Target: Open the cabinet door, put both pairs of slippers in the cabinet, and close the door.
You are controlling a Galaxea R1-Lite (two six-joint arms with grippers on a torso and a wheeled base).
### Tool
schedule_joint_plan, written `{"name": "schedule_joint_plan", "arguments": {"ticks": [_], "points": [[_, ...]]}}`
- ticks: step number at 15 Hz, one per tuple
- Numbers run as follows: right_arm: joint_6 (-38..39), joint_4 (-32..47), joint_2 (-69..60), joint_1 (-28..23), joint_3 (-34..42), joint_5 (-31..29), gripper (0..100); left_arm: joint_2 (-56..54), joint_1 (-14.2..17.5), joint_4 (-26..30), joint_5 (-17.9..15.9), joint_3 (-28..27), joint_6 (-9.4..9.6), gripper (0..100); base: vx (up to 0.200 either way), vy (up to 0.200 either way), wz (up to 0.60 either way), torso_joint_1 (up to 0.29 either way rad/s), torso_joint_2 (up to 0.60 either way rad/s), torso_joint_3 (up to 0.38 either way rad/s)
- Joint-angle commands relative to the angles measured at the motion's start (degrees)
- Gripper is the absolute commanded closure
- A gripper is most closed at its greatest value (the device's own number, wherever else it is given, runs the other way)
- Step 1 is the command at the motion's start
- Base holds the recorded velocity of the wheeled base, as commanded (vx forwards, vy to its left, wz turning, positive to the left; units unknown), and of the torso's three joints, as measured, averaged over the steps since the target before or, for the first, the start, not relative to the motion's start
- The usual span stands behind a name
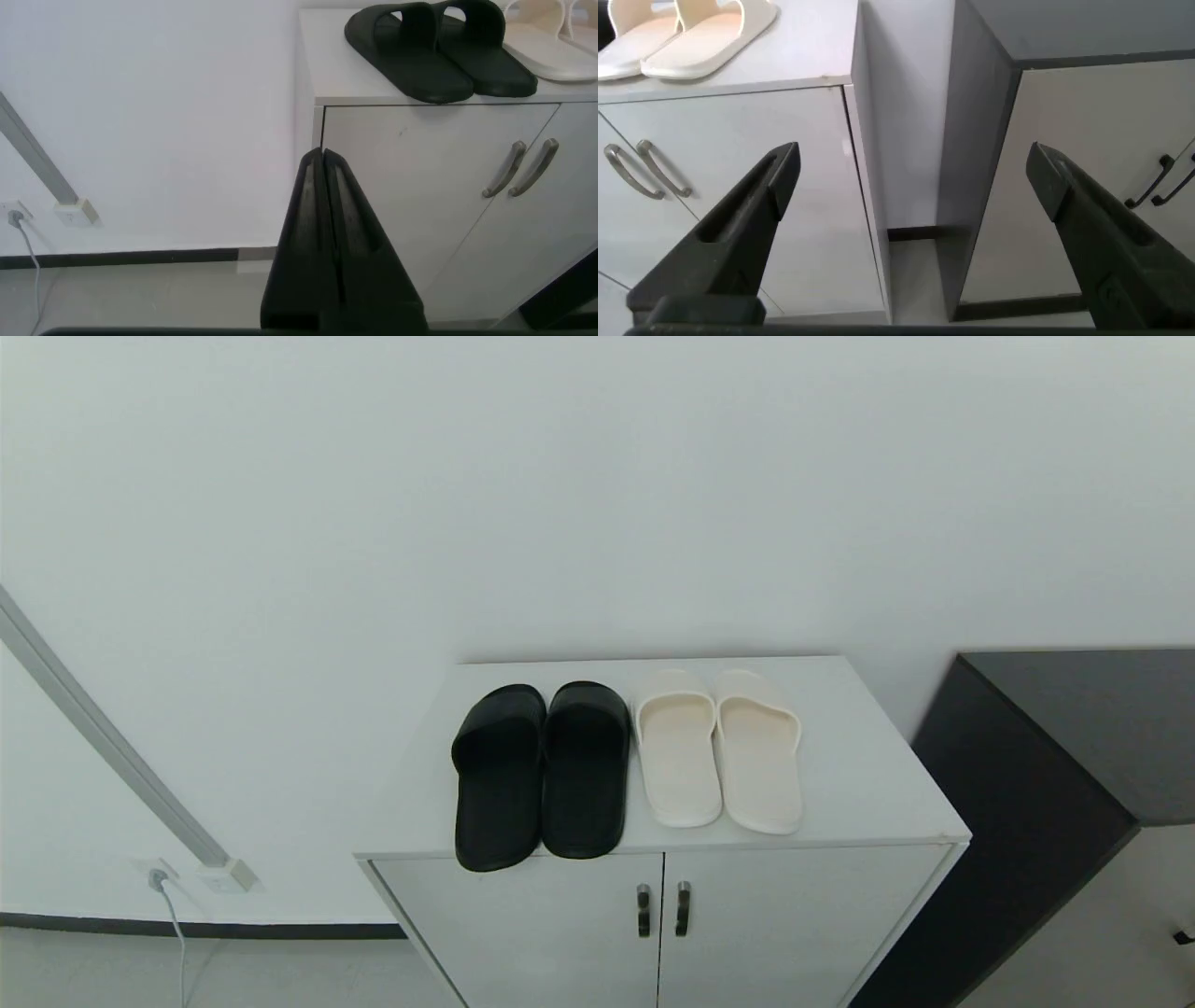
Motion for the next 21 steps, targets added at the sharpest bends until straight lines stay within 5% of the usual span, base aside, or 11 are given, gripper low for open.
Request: {"name": "schedule_joint_plan", "arguments": {"ticks": [1, 3, 5, 7, 10, 13, 14, 15, 21], "points": [[-0.4, 0.0, 0.1, 0.0, -0.2, 0.0, 0, 0.1, 0.0, 0.0, 0.0, 0.0, 0.36, 100, 0.0, 0.0, 0.0, 0.0, 0.0, 0.0], [-4.2, -0.1, 0.9, 0.1, -0.7, 0.0, 0, 0.1, 0.0, 0.0, -0.1, 0.0, 0.62, 100, 0.0, 0.0, 0.0, 0.0, 0.0, 0.0], [4.4, 2.0, 10.2, 1.3, -17.2, 1.8, 0, 0.1, 0.0, 0.0, -0.1, 0.0, 0.62, 100, 0.0, 0.0, 0.0, 0.0, 0.0, 0.0], [1.3, 4.7, 23.4, 1.4, -20.0, 12.7, 0, 0.1, 0.0, 0.0, -0.1, 0.0, 0.62, 100, 0.0, 0.0, 0.0, 0.0, 0.0, 0.0], [1.9, -6.7, 44.2, 7.9, -20.9, 14.5, 0, 0.1, 0.0, 0.0, 0.0, 0.0, 0.62, 100, 0.0, 0.0, 0.0, 0.0, 0.0, 0.0], [6.1, -15.4, 54.7, 21.8, -23.0, 2.8, 0, 0.1, 0.0, 0.0, -0.1, 0.0, 0.62, 100, 0.0, 0.0, 0.0, 0.0, 0.0, 0.0], [10.4, -17.4, 59.2, 32.6, -25.3, -6.3, 0, 0.1, 0.0, 0.0, -0.1, 0.0, 0.62, 100, 0.0, 0.0, 0.0, 0.0, 0.0, 0.0], [12.5, -18.5, 62.5, 37.9, -27.4, -11.5, 0, 0.1, 0.0, 0.0, -0.1, 0.0, 0.62, 100, 0.0, 0.0, 0.0, 0.0, 0.0, 0.0], [13.7, -29.4, 82.7, 47.2, -39.0, -23.6, 0, 0.1, 0.0, 0.0, -0.1, 0.0, 0.62, 100, 0.0, 0.0, 0.0, 0.0, 0.0, 0.0]]}}
